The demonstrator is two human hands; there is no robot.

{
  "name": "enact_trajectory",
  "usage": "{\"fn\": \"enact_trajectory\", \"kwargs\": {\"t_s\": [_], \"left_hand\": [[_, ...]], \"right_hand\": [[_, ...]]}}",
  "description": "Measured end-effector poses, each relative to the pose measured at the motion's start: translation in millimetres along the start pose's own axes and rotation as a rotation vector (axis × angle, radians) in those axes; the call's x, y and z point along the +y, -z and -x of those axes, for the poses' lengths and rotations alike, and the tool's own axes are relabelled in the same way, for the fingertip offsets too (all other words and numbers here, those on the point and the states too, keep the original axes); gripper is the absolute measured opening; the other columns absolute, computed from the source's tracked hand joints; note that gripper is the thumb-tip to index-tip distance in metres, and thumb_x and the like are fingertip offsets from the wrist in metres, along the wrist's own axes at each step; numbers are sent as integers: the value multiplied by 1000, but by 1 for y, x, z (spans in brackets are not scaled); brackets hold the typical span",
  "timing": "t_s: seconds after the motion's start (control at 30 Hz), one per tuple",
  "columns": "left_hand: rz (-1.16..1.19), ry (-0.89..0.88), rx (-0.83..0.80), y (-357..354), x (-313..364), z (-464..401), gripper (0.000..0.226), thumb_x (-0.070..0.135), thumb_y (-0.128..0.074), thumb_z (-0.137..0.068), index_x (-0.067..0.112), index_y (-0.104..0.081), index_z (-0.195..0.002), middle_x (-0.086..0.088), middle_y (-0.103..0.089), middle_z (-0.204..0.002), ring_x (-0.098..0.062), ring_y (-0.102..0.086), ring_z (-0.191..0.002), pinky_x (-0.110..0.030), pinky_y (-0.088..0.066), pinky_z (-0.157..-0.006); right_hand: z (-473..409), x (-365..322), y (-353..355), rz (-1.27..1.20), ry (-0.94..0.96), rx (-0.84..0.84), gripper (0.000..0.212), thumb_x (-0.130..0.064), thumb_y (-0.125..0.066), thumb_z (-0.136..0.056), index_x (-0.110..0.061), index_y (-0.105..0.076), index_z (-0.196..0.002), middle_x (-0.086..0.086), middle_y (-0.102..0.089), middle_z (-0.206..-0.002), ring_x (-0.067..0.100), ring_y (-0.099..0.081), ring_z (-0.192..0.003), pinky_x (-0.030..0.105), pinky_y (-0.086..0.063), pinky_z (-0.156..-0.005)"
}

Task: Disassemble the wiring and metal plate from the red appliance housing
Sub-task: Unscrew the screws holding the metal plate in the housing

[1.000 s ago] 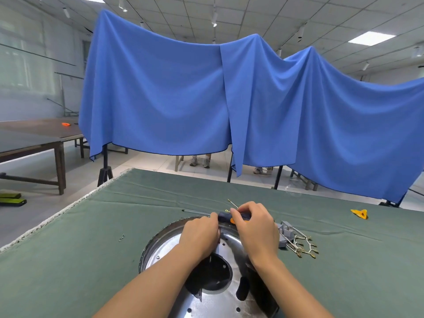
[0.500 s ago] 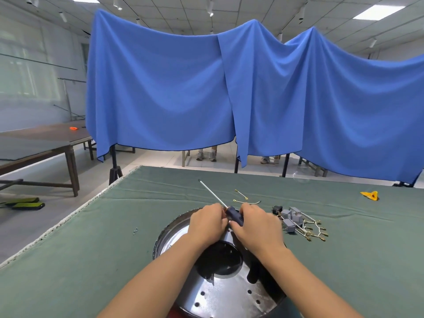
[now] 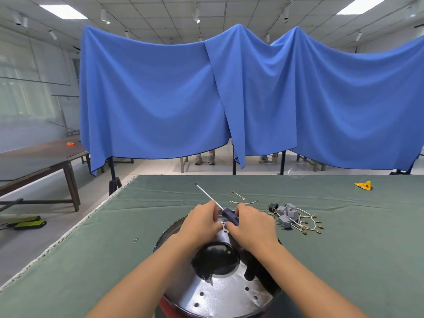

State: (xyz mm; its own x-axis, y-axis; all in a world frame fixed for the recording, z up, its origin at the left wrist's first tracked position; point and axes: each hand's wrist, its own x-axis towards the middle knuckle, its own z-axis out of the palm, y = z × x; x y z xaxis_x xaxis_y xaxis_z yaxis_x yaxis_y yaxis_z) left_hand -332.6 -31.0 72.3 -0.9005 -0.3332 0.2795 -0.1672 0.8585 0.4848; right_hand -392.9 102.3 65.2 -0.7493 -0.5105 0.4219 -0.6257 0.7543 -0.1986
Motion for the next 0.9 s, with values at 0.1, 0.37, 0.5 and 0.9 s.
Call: {"fn": "enact_trajectory", "kwargs": {"t_s": [0.1,0.37,0.5,0.9], "left_hand": [[119,-42,34,16,4,12,14,8,-53,-80,18,-48,-88,-6,-61,-72,-20,-53,-63,-36,-45,-61],[541,58,203,59,-12,55,14,-3,-53,-86,4,-65,-89,-10,-70,-78,-21,-64,-50,-32,-52,-43],[817,238,388,71,-46,68,7,-6,-61,-84,0,-59,-82,-17,-70,-77,-24,-65,-52,-30,-52,-44],[455,491,546,46,-154,84,19,10,-74,-76,19,-67,-62,2,-65,-66,-16,-61,-64,-30,-48,-65]], "right_hand": [[0,-2,1,-25,-7,-20,28,-45,-49,-87,-20,-50,-99,-1,-63,-101,25,-62,-92,31,-35,-66],[-8,-35,11,-188,-94,-86,30,-42,-44,-94,-14,-55,-98,6,-65,-101,31,-59,-92,33,-37,-68],[-8,-65,13,-242,-51,-105,31,-44,-44,-94,-15,-55,-96,4,-65,-91,28,-59,-82,32,-39,-64],[-5,-83,-18,-287,-1,-119,25,-42,-43,-95,-19,-48,-88,-7,-51,-70,13,-46,-60,27,-27,-48]]}}
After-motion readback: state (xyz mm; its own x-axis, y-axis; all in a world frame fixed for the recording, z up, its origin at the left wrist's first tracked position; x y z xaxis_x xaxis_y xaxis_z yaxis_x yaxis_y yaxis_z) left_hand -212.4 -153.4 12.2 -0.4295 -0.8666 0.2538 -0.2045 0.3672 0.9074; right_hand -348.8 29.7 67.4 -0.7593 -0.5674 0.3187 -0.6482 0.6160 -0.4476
